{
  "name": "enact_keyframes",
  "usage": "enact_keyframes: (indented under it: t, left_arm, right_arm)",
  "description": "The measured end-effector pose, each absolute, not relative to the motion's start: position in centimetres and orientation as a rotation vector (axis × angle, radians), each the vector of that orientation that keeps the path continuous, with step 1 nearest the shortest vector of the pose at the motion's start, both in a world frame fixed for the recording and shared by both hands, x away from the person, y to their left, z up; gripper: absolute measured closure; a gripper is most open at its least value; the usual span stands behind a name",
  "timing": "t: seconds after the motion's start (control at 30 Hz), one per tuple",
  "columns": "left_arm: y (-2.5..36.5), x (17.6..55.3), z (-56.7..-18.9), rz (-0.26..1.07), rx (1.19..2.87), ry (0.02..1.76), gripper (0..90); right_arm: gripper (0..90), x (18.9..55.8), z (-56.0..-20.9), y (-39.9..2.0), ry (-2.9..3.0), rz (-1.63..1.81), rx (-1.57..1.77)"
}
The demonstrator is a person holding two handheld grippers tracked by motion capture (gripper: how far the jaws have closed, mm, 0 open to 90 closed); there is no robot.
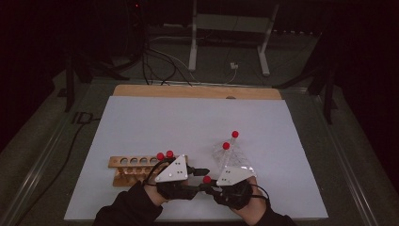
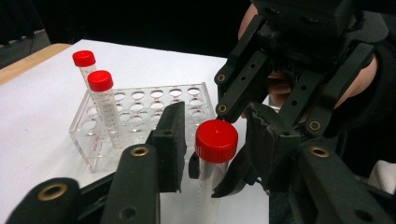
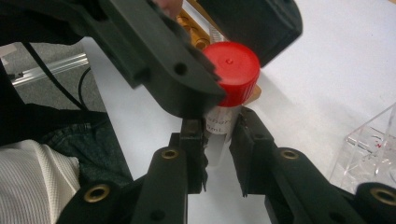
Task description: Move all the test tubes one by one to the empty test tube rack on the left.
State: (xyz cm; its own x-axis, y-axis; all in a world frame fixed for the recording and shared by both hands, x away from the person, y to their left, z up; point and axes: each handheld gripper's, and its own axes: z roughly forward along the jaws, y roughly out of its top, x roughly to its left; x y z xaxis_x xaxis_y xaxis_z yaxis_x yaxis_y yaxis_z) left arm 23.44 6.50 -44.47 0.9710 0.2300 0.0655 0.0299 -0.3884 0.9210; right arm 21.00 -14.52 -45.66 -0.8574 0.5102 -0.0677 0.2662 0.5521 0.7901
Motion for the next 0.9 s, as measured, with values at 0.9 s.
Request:
enact_keyframes:
  t: [0.9]
  left_arm:
    - [7.3, 23.6, -43.5, 0.252, 1.949, 0.177, 72.0]
  right_arm:
    - [56.8, 21.0, -45.4, -15.2, 2.465, 1.238, 0.656]
